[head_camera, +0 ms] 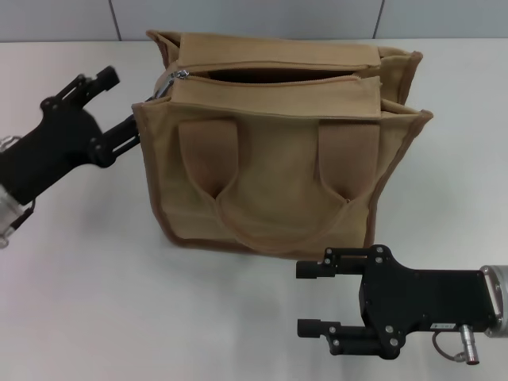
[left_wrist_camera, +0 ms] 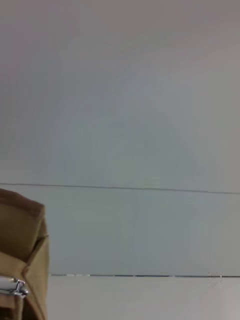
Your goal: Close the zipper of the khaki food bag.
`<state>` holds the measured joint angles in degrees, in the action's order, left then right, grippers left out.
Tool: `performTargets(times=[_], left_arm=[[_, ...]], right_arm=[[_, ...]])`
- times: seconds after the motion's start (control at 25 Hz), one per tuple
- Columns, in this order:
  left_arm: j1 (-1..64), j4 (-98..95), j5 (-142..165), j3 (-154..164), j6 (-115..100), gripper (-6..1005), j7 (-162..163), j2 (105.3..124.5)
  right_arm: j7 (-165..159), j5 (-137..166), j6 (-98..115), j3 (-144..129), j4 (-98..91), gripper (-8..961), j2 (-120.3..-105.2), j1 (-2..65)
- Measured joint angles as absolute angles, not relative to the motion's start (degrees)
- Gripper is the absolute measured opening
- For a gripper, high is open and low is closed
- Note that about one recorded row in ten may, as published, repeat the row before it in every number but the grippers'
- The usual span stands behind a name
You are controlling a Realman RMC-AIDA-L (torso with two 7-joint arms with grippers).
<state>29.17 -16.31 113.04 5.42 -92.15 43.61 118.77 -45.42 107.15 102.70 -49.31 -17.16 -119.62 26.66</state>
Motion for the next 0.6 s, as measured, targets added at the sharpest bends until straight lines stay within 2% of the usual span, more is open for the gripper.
performTargets(times=[0.6], left_arm=[[32.0, -15.5, 111.8, 5.0, -91.8, 738, 43.6, 118.74]], right_arm=[[-43.1, 105.8, 100.8, -49.1, -15.5, 629, -119.53, 27.2]])
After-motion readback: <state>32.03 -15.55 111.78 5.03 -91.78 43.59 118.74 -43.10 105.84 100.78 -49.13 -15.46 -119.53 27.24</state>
